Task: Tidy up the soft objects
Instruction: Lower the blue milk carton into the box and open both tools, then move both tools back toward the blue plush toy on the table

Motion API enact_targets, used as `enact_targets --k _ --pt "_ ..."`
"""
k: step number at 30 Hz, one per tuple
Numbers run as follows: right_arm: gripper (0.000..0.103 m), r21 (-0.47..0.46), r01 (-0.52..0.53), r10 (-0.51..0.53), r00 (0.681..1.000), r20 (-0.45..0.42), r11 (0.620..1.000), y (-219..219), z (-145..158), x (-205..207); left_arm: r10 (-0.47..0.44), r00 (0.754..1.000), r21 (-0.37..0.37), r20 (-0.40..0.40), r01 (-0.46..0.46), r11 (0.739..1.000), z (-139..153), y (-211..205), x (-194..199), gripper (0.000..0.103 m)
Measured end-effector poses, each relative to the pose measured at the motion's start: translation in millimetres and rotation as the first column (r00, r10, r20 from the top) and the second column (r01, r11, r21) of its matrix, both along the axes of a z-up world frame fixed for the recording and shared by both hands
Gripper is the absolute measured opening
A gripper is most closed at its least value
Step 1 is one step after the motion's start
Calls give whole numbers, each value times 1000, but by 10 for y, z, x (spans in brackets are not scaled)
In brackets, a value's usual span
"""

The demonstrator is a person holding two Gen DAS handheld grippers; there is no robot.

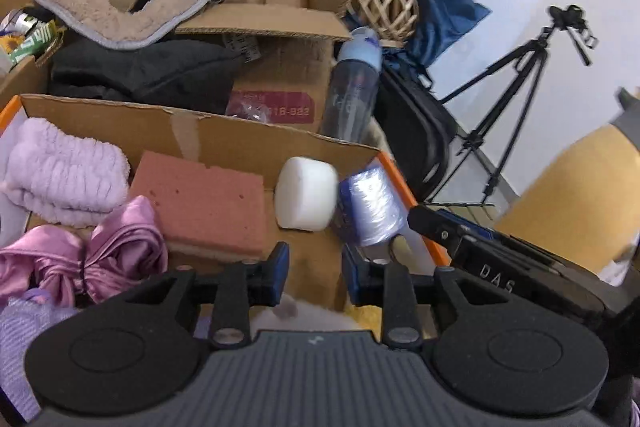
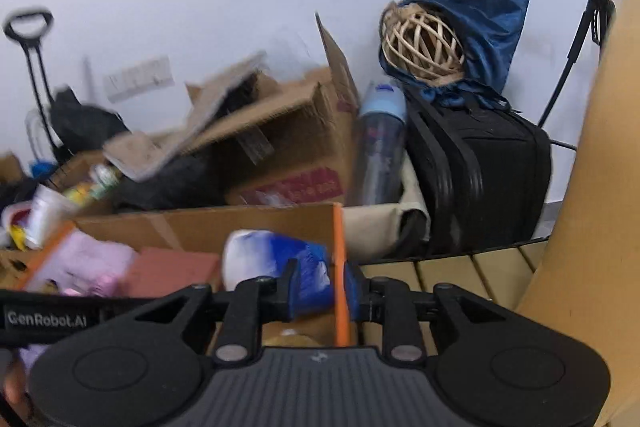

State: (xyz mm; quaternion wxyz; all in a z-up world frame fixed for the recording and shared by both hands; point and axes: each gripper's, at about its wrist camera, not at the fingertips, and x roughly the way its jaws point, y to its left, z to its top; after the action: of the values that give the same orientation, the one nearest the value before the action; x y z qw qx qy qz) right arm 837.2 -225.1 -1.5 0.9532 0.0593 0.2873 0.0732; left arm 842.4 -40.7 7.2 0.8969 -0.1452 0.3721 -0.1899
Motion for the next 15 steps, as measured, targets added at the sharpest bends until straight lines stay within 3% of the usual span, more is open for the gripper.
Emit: enact_targets --k 6,8,11,13,15 --pt "27 5 -78 78 996 35 997 -38 259 -520 33 994 53 103 -39 998 442 187 -629 37" --pt "32 18 -109 107 992 68 994 -68 429 -817 28 986 77 166 -41 996 682 233 -1010 40" --pt "43 31 -175 170 979 115 984 -87 671 -1341 57 966 39 253 -69 997 946 375 -1697 51" --pt "52 28 -221 215 967 135 975 -73 763 -1716 76 957 16 281 -84 996 1030 439 -2081 56" --pt "52 15 -251 247 959 138 968 -40 802 -2034 88 949 27 302 -101 995 1050 479 -2467 59"
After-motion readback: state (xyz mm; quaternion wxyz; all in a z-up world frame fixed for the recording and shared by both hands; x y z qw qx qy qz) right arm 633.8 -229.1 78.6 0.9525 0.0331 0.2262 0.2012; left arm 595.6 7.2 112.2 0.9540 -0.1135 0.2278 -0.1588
